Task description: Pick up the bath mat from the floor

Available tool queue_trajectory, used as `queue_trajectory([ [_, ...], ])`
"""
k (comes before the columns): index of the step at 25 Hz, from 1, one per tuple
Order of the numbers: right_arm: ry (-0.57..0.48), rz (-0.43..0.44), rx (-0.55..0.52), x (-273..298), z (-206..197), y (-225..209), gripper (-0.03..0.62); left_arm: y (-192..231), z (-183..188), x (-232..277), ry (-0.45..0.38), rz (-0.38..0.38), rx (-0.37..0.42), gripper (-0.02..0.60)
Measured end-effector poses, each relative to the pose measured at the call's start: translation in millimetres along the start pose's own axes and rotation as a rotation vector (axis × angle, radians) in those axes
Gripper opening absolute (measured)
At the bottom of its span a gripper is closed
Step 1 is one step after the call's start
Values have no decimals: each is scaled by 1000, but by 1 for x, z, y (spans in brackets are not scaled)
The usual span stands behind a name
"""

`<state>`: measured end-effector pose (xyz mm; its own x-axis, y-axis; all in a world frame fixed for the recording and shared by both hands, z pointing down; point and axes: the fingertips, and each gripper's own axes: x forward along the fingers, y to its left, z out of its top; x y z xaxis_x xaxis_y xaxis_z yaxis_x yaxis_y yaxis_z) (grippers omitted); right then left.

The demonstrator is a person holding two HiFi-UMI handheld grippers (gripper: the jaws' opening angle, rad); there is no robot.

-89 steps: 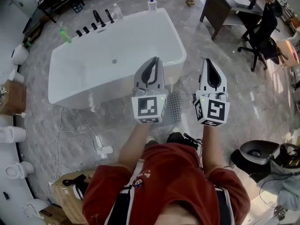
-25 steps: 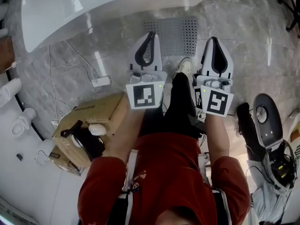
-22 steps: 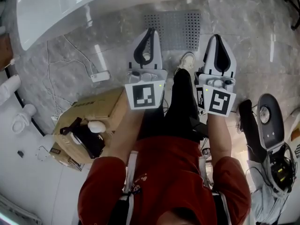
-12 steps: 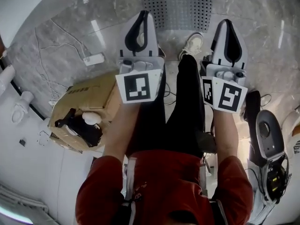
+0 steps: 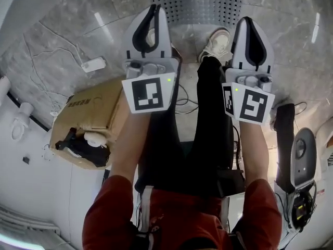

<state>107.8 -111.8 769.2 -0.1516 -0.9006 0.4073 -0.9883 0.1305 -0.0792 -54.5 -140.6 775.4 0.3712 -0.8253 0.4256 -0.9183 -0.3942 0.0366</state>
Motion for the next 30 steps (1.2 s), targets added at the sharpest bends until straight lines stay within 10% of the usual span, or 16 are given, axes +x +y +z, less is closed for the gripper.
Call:
queue_trajectory([
  [30, 424, -54, 6, 116, -282, -45, 14, 46, -271, 102, 331, 49, 21, 28],
])
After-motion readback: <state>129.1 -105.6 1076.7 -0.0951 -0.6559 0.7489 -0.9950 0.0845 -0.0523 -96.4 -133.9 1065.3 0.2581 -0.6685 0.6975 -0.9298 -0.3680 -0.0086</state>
